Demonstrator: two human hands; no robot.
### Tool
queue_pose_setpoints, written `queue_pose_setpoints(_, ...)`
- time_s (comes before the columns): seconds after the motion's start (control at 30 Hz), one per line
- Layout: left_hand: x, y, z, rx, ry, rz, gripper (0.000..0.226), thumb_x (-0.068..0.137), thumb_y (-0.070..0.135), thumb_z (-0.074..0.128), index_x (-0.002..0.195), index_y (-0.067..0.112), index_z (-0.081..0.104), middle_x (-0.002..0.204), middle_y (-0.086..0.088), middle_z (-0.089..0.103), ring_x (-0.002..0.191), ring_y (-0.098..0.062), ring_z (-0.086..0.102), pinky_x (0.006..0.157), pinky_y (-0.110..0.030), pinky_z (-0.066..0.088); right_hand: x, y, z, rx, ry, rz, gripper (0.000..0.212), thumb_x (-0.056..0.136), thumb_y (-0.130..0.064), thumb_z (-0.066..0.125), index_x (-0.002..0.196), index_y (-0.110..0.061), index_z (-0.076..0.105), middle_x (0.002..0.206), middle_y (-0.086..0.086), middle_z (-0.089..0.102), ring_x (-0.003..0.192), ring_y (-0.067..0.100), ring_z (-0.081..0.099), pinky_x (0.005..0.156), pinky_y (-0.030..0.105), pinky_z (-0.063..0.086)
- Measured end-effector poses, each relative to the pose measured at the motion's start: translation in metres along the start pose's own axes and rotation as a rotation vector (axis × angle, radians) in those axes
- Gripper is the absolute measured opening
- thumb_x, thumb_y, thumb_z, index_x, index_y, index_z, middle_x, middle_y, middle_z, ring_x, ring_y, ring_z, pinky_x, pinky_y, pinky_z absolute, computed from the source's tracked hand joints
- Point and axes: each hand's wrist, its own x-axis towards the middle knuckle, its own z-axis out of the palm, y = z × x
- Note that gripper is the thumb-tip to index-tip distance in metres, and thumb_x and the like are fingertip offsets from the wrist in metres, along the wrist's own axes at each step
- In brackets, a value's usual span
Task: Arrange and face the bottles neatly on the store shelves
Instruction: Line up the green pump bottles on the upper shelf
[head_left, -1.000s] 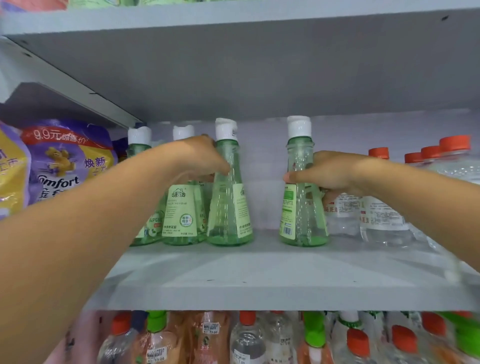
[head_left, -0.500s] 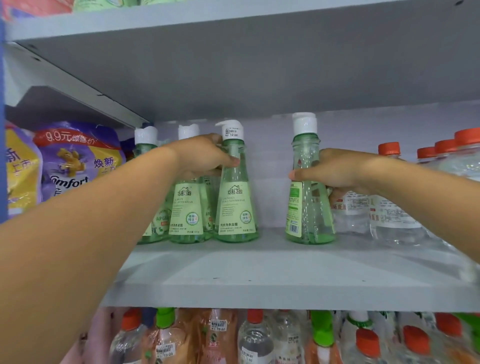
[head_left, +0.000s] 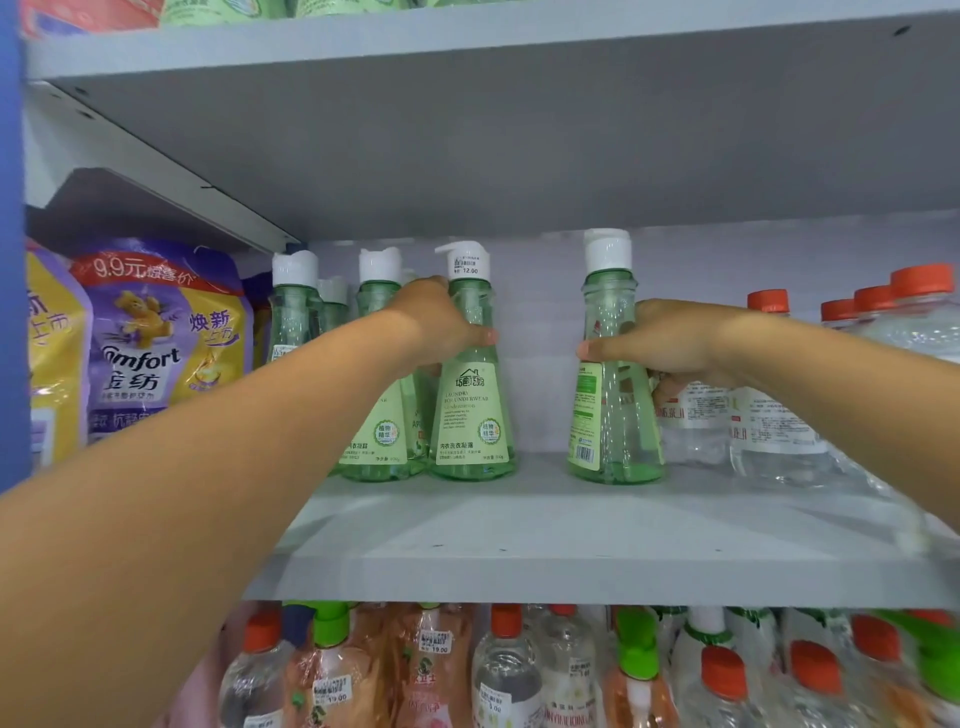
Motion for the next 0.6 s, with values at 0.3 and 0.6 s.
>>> queue_pose_setpoints(0.3,-0.01,-0.019,0.005,0.035,0.059,0.094,0.085,0.089,0.049,0.072,0.157,0.023,0.03,0.146,0.0,0.057,0.123,-0.023,0.061,0.101,-0.035,0.047,-0.009,-0.003,-0.008,0.112,-0.166,-0.015,0.032,0.098,-0.034,0.066,0.125,-0.018,0.062,0.117,0.006,0.076,0.106,0.025,0.074,0.099,0.051,0.056)
queue_pose_setpoints(0.6,-0.088,-0.013,-0.04,-0.3,0.116,0.194,0.01,0.095,0.03,0.066,0.105,0.027,0.069,0.1,0.002,0.074,0.085,-0.016,0.075,0.082,-0.042,0.062,-0.058,-0.078,0.044,0.178,-0.073,-0.247,0.03,0.086,-0.047,0.076,0.108,-0.026,0.072,0.095,-0.006,0.08,0.085,0.014,0.078,0.067,0.035,0.063)
